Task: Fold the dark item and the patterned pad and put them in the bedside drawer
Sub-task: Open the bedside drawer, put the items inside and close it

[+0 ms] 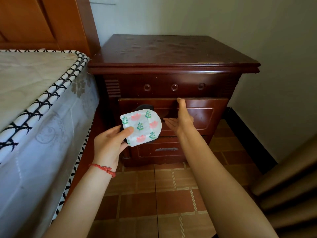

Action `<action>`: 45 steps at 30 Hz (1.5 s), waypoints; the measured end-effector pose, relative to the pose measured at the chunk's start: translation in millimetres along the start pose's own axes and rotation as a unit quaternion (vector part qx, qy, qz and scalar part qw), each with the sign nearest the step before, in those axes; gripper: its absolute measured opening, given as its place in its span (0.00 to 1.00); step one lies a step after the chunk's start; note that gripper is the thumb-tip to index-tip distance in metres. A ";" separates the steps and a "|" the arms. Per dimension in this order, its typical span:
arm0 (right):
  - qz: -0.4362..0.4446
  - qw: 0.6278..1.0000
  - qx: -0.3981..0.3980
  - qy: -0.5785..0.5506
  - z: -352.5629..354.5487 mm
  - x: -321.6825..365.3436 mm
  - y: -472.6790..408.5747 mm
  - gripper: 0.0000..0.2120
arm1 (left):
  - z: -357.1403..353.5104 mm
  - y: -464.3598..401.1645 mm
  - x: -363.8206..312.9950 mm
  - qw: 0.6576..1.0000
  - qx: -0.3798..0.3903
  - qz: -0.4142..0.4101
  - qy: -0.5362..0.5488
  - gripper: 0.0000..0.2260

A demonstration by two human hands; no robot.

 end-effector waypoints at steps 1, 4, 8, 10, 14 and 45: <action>-0.001 1.000 0.000 -0.001 1.2 -0.5 2.2 0.24 | 1.0 0.8 0.4 1.000 -0.001 -0.001 0.000 0.07; 0.001 1.000 -0.004 -0.005 5.1 -1.1 8.6 0.24 | 2.4 3.7 2.0 1.000 0.000 -0.001 0.001 0.07; 0.004 1.000 -0.005 -0.003 10.0 -3.1 16.5 0.22 | 2.6 9.5 2.4 1.000 0.002 -0.001 0.001 0.07; 0.006 1.000 -0.006 -0.002 12.4 -3.0 20.3 0.20 | 3.6 12.2 2.2 1.000 0.002 -0.001 0.002 0.07; 0.008 1.000 -0.005 -0.007 17.2 -3.0 29.4 0.18 | 4.0 17.4 2.0 1.000 0.009 -0.001 -0.001 0.07; 0.008 1.000 -0.010 0.003 51.3 -13.5 76.1 0.19 | 23.6 65.1 8.1 1.000 -0.011 -0.007 0.001 0.06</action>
Point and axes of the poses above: each hand's wrist, its own y-axis away from the middle knuckle, its own z-axis out of the back of the hand, x = y × z, the point moved 10 cm from there along -y, towards the middle knuckle, and after that the axes turned 12 degrees about z, right-handed, at the moved point
